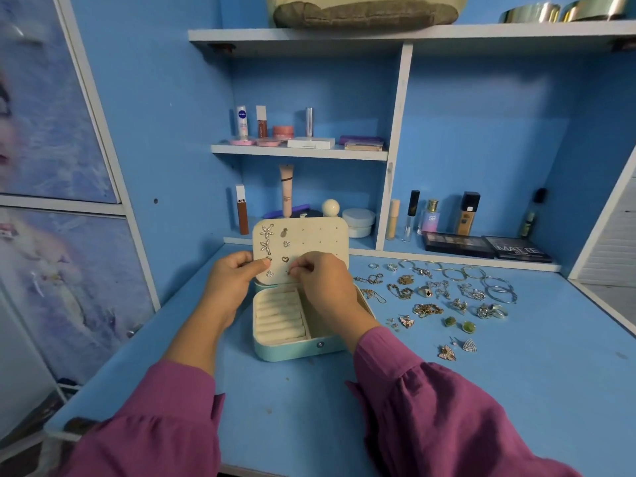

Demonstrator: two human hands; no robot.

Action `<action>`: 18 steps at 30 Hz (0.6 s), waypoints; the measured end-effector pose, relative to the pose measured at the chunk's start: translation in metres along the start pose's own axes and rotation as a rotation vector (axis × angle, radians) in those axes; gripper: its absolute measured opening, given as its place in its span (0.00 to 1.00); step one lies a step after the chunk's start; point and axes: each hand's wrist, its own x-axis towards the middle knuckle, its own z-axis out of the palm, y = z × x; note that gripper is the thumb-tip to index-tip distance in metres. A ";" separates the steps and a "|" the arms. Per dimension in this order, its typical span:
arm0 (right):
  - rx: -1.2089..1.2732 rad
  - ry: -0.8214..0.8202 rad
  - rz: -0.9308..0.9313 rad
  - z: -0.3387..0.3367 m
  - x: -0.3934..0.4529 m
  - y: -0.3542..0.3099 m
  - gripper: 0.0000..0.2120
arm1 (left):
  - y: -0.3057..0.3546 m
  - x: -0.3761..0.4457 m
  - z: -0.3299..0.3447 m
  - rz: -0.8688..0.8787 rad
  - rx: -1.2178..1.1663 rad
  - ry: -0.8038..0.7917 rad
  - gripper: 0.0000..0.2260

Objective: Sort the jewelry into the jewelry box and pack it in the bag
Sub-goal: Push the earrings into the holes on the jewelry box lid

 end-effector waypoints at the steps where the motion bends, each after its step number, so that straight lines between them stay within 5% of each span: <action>1: -0.005 0.004 0.001 0.000 0.000 0.000 0.04 | 0.001 0.000 0.000 0.001 0.015 0.007 0.03; 7: 0.010 -0.013 0.012 -0.001 0.001 0.001 0.03 | 0.004 0.003 -0.004 -0.030 0.152 0.058 0.03; 18: -0.169 0.012 -0.009 -0.001 -0.003 -0.003 0.07 | 0.011 -0.002 -0.007 -0.171 0.104 -0.087 0.06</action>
